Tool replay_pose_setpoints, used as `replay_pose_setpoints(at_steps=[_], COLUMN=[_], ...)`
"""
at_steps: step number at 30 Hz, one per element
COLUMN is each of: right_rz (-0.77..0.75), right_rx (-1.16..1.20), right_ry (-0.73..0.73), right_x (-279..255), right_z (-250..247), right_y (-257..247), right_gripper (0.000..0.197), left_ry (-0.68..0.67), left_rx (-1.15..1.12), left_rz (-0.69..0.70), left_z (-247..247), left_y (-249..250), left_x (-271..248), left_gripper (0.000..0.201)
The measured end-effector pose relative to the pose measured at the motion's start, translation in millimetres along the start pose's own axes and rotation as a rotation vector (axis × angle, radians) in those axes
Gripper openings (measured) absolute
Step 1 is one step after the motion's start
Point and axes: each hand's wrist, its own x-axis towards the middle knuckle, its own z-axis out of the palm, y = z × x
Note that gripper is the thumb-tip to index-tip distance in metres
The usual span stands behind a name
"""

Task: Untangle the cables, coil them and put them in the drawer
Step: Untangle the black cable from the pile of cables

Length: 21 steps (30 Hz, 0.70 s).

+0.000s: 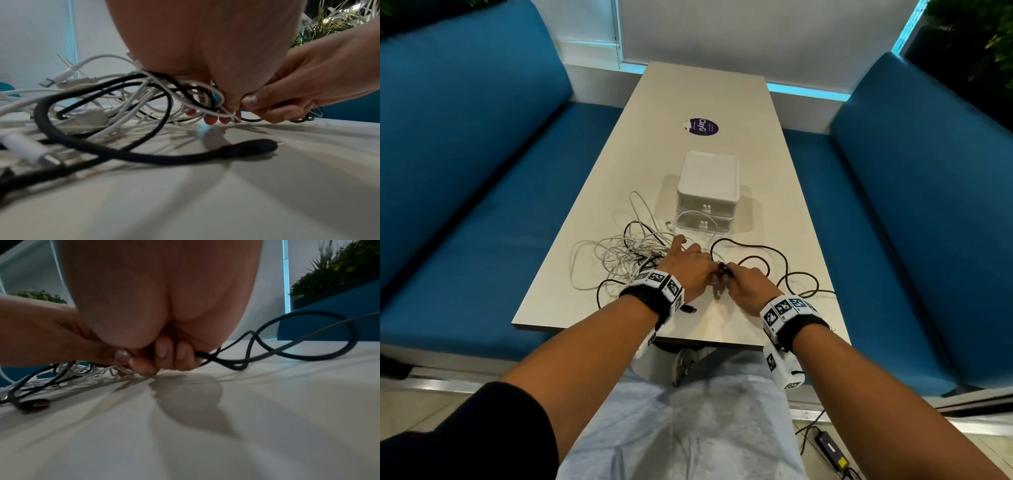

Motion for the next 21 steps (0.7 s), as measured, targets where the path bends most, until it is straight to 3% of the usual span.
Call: replay_pose_setpoints(at_steps=[8,15,21], right_rz=[0.039,0.408,0.276], right_rx=[-0.162,-0.174,-0.078], right_ry=[0.045,0.073,0.235], right_x=[-5,-22,-19], right_z=[-18,-52,-44], right_y=[14,64,32], right_gripper=[0.023,0.028,0.038], left_ry=[0.053,0.04,0.013], left_rx=[0.035,-0.008,-0.003], left_rz=[0.014,-0.064,-0.086], left_z=[3,6,5], left_y=[-3,-9,0], left_x=[-2,-4,-1], left_gripper=[0.034,0.036,0.032])
